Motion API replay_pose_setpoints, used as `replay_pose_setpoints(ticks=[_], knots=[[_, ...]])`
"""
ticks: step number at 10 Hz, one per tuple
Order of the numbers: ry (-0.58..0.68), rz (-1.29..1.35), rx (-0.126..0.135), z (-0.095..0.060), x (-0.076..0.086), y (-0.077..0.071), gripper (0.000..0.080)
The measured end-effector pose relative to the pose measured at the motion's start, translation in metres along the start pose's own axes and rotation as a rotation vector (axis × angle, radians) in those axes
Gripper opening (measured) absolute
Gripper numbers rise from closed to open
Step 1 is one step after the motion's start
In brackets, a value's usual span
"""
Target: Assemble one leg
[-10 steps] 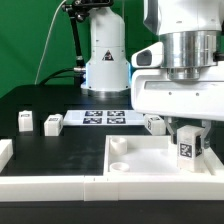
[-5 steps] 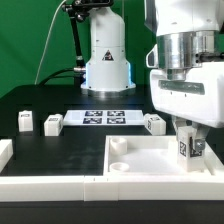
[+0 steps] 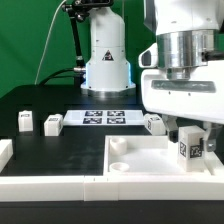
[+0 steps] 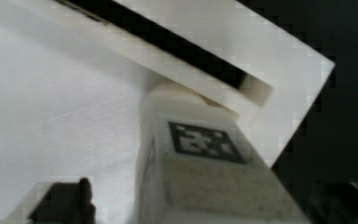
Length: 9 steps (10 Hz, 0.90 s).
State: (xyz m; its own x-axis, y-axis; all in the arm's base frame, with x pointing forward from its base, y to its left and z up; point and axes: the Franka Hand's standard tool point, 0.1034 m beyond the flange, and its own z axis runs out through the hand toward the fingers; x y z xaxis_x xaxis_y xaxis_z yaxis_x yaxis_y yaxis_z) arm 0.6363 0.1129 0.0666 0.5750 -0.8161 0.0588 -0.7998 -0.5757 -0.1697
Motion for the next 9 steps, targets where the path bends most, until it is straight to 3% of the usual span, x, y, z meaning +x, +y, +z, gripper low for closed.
replay_pose_setpoints(ticks=[5,9], knots=[[0.002,-0.506,-0.005,0.0004,0.0003,-0.0002,0.0649],[0.019,-0.943,-0.028,-0.0008,0.0029,-0.0014,0.0649]])
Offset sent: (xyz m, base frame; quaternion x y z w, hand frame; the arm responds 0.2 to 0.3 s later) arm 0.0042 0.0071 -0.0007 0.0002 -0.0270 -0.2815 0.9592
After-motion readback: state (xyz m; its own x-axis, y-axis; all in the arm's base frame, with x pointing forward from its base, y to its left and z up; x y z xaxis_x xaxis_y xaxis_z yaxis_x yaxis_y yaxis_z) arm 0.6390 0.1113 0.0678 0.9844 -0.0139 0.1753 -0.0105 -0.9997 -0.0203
